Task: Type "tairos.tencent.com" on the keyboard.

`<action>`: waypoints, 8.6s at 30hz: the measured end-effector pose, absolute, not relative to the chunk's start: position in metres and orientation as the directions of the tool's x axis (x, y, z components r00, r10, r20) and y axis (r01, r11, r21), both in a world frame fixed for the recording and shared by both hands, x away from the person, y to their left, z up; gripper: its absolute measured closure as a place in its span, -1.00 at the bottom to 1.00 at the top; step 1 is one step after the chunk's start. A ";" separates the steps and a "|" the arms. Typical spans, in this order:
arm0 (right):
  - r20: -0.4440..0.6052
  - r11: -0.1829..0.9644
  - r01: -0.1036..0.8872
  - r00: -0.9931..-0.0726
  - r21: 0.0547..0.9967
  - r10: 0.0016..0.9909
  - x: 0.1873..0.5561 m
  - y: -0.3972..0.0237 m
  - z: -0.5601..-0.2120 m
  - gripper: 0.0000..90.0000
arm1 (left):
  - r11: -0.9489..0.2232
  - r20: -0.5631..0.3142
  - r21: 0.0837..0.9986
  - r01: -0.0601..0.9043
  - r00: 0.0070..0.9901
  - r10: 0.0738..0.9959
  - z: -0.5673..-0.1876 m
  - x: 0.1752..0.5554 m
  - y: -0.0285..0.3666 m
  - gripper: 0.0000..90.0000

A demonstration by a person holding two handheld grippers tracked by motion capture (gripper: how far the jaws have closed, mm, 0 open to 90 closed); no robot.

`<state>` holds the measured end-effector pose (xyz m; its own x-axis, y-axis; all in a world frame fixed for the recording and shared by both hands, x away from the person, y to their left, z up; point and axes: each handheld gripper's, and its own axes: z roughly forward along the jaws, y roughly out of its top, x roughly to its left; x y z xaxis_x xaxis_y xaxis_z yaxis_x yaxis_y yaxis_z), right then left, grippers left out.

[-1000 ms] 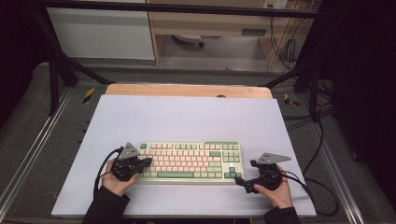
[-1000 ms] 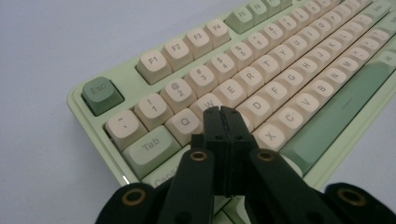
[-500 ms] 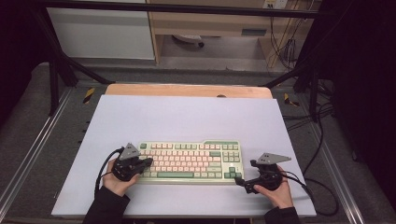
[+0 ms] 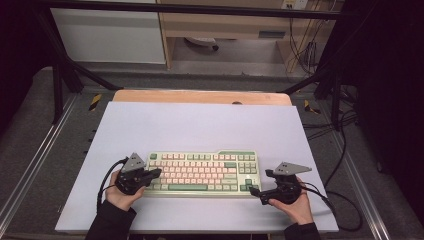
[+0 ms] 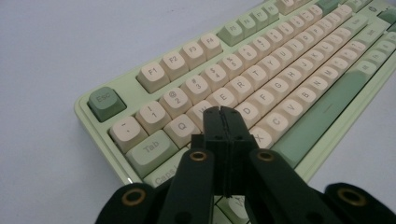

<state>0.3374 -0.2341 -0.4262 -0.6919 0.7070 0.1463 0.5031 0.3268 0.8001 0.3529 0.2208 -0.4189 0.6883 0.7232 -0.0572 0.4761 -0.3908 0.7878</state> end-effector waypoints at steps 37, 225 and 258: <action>0.173 0.378 0.465 -0.783 0.800 0.598 0.358 -0.140 -0.408 0.87 | -0.385 -0.070 0.789 0.478 0.694 0.717 -0.421 0.354 0.221 1.00; 0.226 0.336 0.513 -0.753 0.790 0.618 0.358 -0.155 -0.414 1.00 | -0.412 -0.055 0.780 0.471 0.708 0.704 -0.419 0.358 0.197 1.00; 0.174 0.382 0.519 -0.737 0.765 0.653 0.384 -0.096 -0.415 1.00 | -0.388 -0.064 0.791 0.472 0.695 0.716 -0.421 0.350 0.223 1.00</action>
<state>0.3839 -0.0964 -0.4151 -0.7368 0.6534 0.1737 0.5189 0.3818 0.7649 0.3498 0.2230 -0.4209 0.6953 0.7158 -0.0639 0.4725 -0.3883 0.7912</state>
